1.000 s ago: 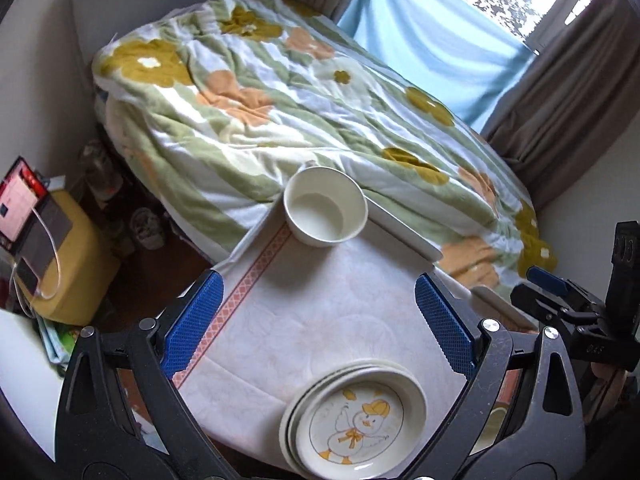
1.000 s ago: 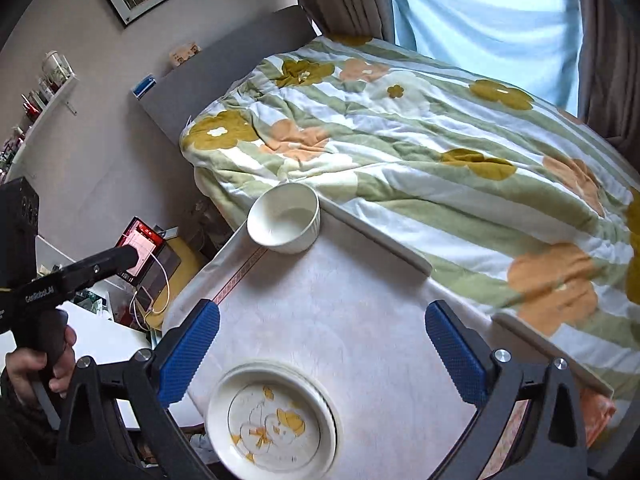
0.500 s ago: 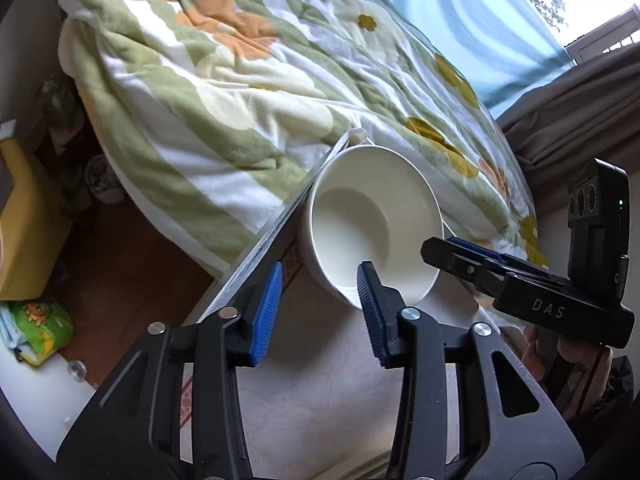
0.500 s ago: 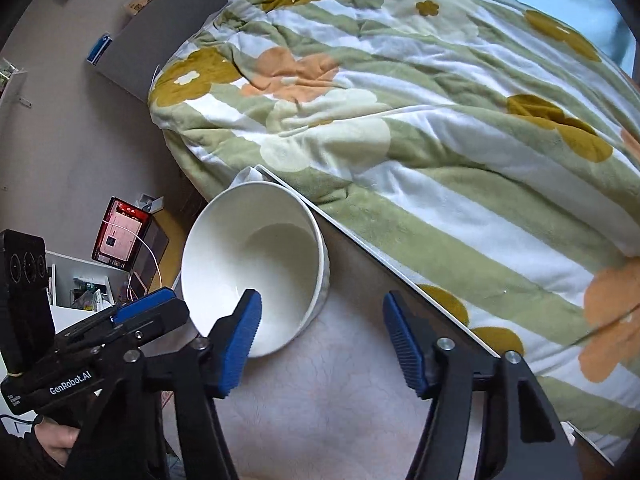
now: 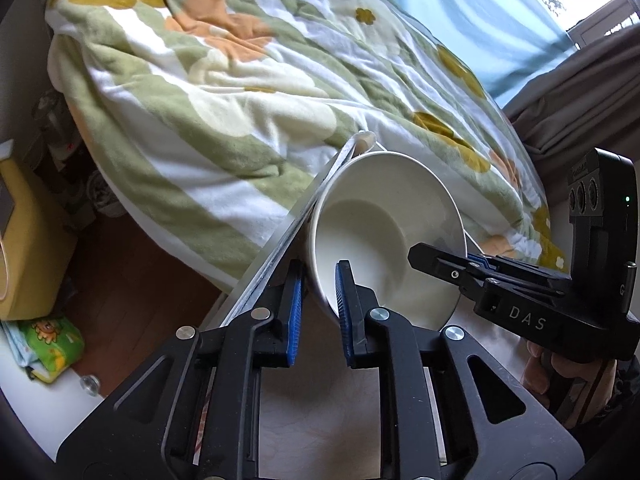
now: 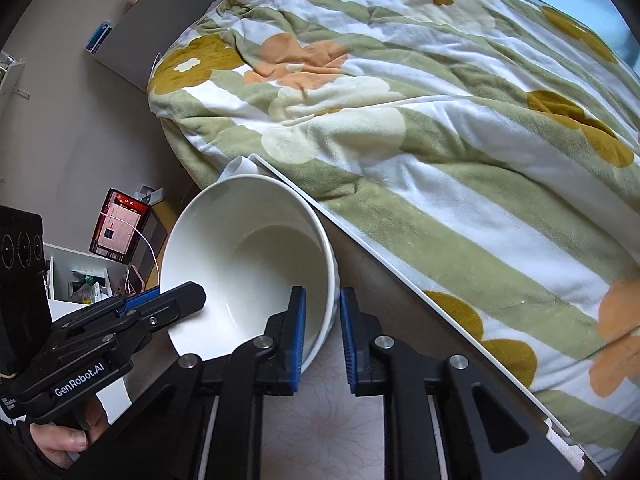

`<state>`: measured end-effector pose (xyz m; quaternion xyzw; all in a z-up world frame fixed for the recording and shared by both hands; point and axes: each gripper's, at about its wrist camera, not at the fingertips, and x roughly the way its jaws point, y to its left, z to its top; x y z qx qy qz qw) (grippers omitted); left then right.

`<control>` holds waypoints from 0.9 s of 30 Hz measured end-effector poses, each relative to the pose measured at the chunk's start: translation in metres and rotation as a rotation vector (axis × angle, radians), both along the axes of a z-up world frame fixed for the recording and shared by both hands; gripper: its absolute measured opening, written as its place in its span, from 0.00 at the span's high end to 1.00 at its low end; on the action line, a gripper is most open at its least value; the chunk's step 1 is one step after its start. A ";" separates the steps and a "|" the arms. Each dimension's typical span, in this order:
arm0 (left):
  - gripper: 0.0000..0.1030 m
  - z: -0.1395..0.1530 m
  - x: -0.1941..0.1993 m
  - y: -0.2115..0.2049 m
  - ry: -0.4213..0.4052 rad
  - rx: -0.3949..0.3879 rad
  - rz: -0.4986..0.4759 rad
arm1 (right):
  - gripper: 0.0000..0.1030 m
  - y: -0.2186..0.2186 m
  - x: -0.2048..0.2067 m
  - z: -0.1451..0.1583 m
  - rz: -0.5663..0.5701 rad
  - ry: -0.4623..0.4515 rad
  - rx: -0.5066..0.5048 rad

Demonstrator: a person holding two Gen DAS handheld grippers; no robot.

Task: Organize plates and bowls
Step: 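Carry the white bowl into the cream bowl inside the basin, release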

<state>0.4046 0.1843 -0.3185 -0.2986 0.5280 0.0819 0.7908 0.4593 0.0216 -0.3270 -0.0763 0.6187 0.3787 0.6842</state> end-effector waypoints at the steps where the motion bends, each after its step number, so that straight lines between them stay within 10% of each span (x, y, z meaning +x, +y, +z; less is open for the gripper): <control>1: 0.87 0.001 0.000 -0.001 0.001 0.009 -0.004 | 0.85 0.000 -0.001 0.000 -0.001 -0.006 0.000; 12: 0.87 0.037 -0.010 -0.027 -0.030 0.126 -0.071 | 0.85 -0.022 -0.018 0.018 -0.066 -0.023 0.059; 27: 0.87 0.138 -0.066 -0.154 -0.170 0.151 -0.247 | 0.86 -0.151 -0.092 0.123 -0.262 -0.169 0.114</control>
